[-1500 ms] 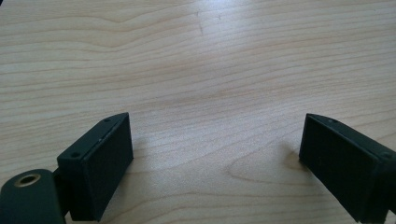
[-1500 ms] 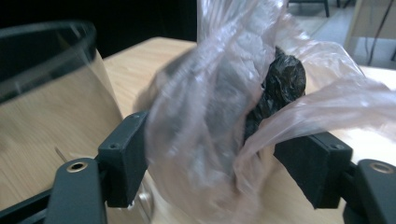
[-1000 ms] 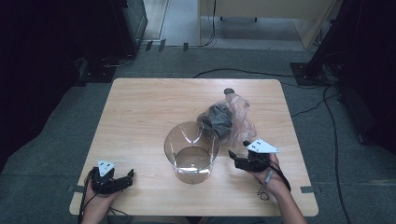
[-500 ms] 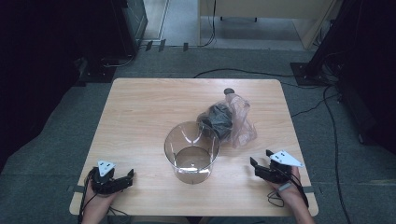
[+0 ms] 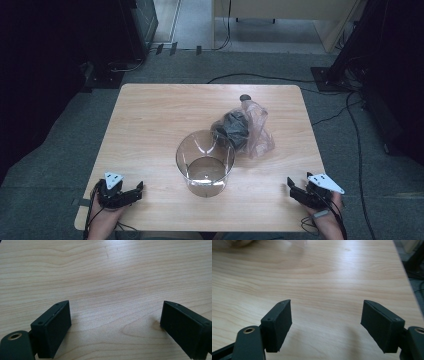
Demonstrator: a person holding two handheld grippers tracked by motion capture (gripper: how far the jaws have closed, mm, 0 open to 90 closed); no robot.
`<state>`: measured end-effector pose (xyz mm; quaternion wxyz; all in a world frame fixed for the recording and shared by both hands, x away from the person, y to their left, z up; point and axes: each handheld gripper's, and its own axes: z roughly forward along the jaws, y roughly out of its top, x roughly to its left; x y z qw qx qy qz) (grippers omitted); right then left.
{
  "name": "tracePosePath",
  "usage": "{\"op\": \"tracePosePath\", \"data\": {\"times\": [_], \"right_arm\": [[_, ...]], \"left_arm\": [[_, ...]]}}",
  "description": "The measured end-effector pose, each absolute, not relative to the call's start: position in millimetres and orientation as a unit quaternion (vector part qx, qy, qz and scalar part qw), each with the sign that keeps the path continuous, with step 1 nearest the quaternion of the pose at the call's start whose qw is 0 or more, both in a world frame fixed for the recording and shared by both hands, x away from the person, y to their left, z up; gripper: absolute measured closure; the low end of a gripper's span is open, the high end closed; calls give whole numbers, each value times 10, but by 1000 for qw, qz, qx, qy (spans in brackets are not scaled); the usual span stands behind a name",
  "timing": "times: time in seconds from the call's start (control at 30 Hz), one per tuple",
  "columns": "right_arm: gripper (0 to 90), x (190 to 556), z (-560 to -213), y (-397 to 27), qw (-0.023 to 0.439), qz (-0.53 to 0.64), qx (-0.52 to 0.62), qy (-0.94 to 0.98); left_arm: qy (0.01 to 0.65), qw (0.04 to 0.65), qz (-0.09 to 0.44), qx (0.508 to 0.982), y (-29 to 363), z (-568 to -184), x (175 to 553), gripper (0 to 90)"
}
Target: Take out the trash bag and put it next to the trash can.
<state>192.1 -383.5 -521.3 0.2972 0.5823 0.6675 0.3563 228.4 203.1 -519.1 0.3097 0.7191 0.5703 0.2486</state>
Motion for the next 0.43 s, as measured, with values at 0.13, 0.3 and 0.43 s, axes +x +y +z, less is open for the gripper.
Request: {"op": "tracePosePath", "data": {"times": [0.13,0.3,0.43], "right_arm": [[248,1856,-5214,-3861,307,346,589,663],[245,1861,-5217,-3883,302,341,600,657],[244,1868,-5218,-3890,302,338,604,655]], "left_arm": [[570,310,248,719,2030,-5192,2281,96],[569,310,247,720,2032,-5191,2278,95],[569,311,247,720,2032,-5191,2278,95]]}}
